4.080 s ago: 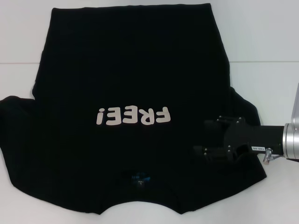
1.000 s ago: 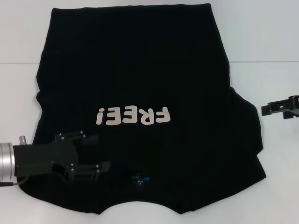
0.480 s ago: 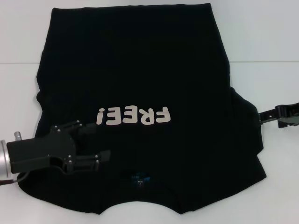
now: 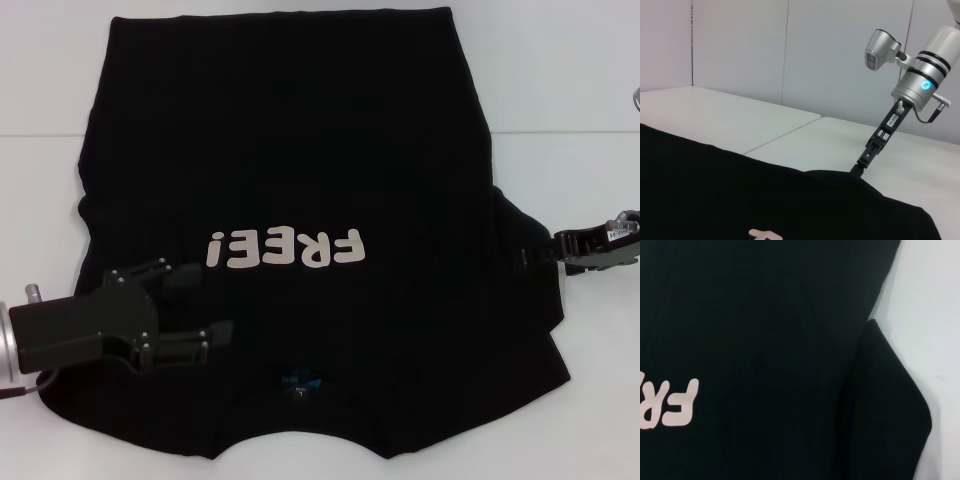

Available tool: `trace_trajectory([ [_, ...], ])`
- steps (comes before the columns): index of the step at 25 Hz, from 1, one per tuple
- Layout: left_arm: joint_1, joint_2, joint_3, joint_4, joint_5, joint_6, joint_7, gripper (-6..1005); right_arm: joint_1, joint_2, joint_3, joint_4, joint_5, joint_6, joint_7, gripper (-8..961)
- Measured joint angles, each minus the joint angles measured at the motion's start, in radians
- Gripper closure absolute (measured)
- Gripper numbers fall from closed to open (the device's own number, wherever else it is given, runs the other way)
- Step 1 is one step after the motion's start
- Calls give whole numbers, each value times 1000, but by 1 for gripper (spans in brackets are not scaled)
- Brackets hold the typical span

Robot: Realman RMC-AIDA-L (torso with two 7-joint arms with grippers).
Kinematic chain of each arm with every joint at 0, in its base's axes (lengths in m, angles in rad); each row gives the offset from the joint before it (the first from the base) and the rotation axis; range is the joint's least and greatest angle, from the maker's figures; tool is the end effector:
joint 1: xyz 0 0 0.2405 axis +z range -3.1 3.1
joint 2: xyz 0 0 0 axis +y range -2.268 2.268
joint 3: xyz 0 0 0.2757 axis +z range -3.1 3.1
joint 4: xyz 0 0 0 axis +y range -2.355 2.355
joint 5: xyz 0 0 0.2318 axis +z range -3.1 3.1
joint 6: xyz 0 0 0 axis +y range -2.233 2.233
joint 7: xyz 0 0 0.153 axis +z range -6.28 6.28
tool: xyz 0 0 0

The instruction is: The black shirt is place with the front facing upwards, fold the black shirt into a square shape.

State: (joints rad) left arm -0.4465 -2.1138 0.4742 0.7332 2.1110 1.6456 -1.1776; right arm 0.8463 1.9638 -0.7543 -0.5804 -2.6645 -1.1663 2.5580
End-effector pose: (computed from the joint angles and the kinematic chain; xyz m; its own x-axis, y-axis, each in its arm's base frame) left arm -0.3212 0.3280 0.0031 0.8304 0.2209 0.5115 0.4055 -0.8692 -0.2829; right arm 0.2955 0.4624 0.0118 0.3211 -0.9150 -0.2444 -0.8895 -0.2028 -0.4094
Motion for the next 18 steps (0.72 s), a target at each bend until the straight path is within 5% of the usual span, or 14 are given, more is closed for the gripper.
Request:
trace_trajectory([
  [9, 0, 0, 0, -2, 0, 0, -2, 125, 3, 1, -42, 8, -2, 23, 8, 109],
  [18, 2, 4, -18, -2, 0, 6, -4, 125, 5, 3, -49, 11, -3, 32, 12, 592],
])
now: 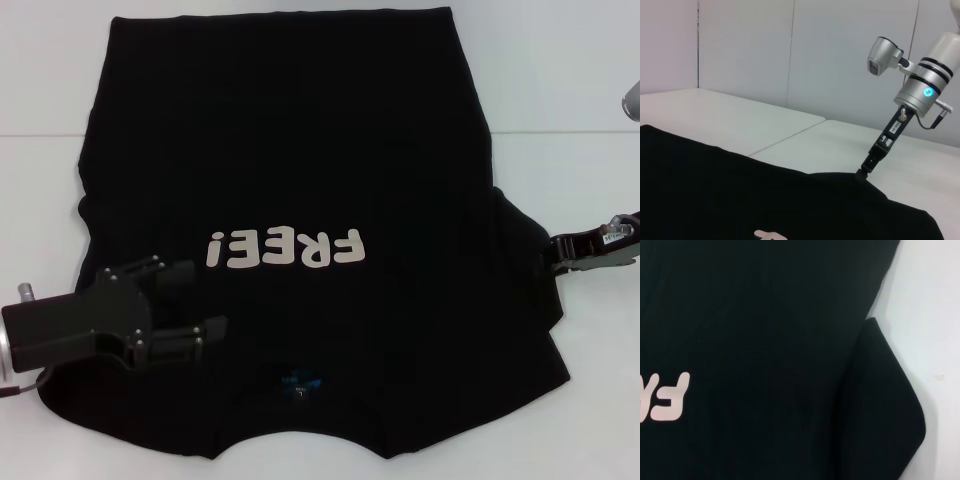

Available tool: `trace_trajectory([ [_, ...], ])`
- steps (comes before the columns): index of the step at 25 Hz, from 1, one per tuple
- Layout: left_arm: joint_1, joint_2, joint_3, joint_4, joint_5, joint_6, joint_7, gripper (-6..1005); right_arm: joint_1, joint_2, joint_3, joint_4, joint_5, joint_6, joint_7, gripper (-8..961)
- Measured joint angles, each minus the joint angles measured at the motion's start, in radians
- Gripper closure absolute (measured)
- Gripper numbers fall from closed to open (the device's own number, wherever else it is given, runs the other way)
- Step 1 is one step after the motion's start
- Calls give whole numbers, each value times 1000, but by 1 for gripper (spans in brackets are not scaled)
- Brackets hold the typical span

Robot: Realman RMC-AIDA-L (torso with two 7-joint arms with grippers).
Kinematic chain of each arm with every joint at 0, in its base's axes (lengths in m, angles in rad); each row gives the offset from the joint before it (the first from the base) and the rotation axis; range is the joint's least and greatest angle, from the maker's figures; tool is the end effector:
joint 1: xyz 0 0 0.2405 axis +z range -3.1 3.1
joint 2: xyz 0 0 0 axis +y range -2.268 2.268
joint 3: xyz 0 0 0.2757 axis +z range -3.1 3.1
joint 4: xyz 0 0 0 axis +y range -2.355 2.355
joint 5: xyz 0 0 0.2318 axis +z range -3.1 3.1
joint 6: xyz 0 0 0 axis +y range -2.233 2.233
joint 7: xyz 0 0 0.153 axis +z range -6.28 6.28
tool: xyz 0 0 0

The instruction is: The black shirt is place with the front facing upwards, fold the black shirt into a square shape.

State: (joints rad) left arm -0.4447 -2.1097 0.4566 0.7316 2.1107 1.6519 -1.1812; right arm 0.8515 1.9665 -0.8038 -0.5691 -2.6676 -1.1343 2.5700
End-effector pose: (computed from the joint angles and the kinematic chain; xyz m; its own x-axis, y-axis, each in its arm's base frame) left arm -0.3234 0.3273 0.0068 0.8233 0.2248 0.5212 0.4173 -0.8621 -0.2874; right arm 0.2948 0.4643 0.0060 0.3425 -0.9123 -0.2244 -0.8702 -0.2181 -0.4417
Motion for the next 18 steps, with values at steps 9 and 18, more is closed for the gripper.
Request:
trace_trajectory([
  [9, 0, 4, -5, -9, 0, 0, 2, 125, -1, 2, 0, 0, 0, 1, 1, 794],
  [18, 0, 5, -6, -9, 0, 2, 0, 126, -14, -13, 7, -15, 0, -6, 0, 917],
])
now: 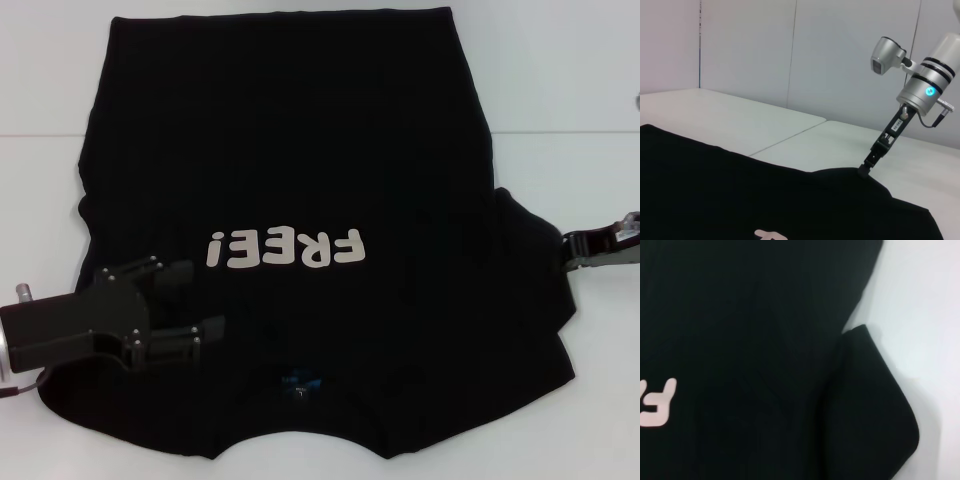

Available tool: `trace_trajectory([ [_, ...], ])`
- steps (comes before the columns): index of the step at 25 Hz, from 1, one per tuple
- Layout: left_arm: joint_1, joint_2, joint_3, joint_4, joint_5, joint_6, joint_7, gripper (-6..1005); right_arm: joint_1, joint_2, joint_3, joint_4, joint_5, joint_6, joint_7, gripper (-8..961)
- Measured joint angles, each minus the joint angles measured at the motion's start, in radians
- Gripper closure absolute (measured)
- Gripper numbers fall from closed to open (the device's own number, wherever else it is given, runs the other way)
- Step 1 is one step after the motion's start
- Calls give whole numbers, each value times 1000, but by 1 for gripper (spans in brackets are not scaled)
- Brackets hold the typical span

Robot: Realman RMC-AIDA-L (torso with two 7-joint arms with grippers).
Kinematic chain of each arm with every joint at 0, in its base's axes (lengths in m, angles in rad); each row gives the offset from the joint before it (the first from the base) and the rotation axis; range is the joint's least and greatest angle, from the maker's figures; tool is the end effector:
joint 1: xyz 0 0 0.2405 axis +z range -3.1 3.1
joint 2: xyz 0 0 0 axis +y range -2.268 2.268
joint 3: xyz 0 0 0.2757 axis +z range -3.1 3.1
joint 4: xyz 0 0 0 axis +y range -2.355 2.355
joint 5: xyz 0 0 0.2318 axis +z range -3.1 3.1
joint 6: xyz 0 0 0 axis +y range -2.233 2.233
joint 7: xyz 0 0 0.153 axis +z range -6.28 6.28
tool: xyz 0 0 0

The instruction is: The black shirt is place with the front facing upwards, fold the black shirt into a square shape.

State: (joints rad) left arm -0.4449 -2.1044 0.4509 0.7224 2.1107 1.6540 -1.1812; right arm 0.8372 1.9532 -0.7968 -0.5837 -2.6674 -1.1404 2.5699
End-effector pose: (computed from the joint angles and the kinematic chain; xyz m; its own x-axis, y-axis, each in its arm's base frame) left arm -0.3249 0.3268 0.0079 0.8196 0.2289 0.5253 0.4230 -0.8601 -0.2853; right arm 0.3013 0.4643 0.0167 0.3359 -0.9109 -0.2397 -0.8695 -0.2021 -0.4506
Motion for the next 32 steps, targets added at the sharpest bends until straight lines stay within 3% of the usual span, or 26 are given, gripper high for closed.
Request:
trace_trajectory([
  [4, 0, 0, 0, 1, 0, 2, -1, 126, -19, -19, 8, -37, 5, -22, 0, 916],
  [13, 0, 1, 0, 4, 0, 4, -3, 126, -33, -33, 22, -134, 3, -81, 1, 917],
  [24, 0, 1, 0, 5, 0, 9, -5, 126, -9, -28, 16, -188, 5, -106, -4, 917],
  [32, 0, 1, 0, 6, 0, 9, -5, 126, 45, 0, -50, -184, 1, -104, -11, 917],
])
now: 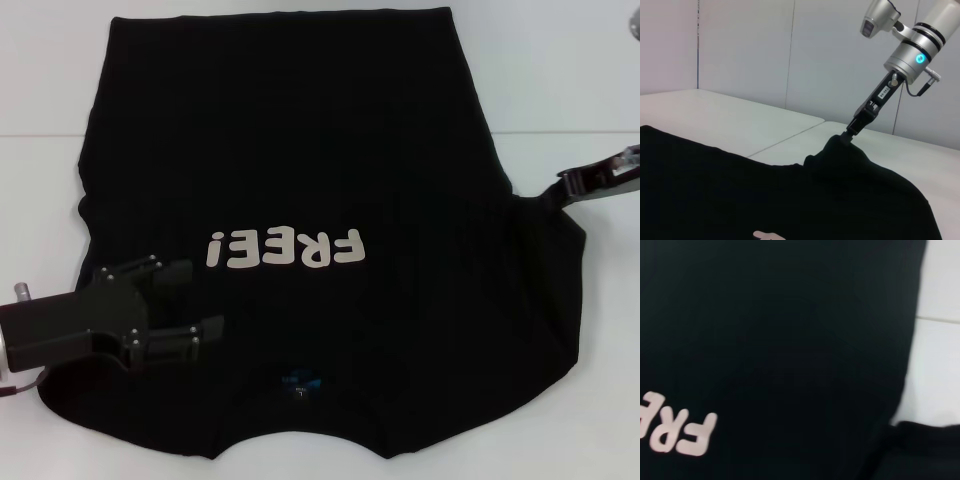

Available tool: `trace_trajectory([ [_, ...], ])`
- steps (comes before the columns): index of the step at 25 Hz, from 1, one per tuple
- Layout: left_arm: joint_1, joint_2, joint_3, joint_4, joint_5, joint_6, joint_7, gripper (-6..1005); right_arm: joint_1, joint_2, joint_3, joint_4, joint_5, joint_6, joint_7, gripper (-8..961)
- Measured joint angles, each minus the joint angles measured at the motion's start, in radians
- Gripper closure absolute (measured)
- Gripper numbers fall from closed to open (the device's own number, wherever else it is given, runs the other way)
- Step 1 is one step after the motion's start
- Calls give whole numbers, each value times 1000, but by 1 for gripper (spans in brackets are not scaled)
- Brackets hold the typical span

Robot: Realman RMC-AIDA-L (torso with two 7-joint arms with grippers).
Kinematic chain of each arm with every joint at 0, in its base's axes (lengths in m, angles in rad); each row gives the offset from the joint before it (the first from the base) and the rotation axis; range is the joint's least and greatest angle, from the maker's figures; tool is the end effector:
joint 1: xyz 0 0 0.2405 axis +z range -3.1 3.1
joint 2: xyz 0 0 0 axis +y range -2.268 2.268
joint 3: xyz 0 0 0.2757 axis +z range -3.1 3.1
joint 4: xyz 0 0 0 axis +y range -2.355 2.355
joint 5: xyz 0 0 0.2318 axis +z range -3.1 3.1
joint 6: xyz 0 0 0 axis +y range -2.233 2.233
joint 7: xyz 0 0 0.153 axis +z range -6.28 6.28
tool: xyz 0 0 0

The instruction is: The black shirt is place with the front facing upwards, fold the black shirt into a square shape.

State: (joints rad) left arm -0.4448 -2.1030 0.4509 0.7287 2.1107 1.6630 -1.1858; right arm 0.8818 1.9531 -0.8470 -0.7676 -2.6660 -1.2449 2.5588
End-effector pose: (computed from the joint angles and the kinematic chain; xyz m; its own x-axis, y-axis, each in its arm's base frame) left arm -0.3241 0.3266 0.0098 0.8199 0.2272 0.5256 0.4199 -0.8625 -0.2823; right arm 0.2458 0.4881 0.0456 0.4974 -0.8409 -0.2134 -0.7965 -0.3452 -0.4964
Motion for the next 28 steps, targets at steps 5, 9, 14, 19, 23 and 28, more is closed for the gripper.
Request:
trace_trajectory([
  [5, 0, 0, 0, -1, 0, 0, 0, 125, 22, 19, -27, -2, 3, -4, 0, 918],
  [9, 0, 1, 0, -2, 0, -1, 0, 125, 24, 26, -33, -6, 5, 1, 0, 918],
  [14, 0, 1, 0, -4, 0, -4, 0, 125, 31, 33, -34, -3, 6, 6, -7, 918],
  [19, -1, 2, 0, -5, 0, -6, 0, 125, 42, 43, -50, -3, 3, 8, -15, 918],
  [23, -1, 2, 0, -5, 0, -6, 0, 126, 51, 57, -103, -5, 3, 22, -15, 919],
  [28, 0, 2, 0, -6, 0, -8, 0, 126, 67, 73, -161, -8, 2, 41, -15, 919],
])
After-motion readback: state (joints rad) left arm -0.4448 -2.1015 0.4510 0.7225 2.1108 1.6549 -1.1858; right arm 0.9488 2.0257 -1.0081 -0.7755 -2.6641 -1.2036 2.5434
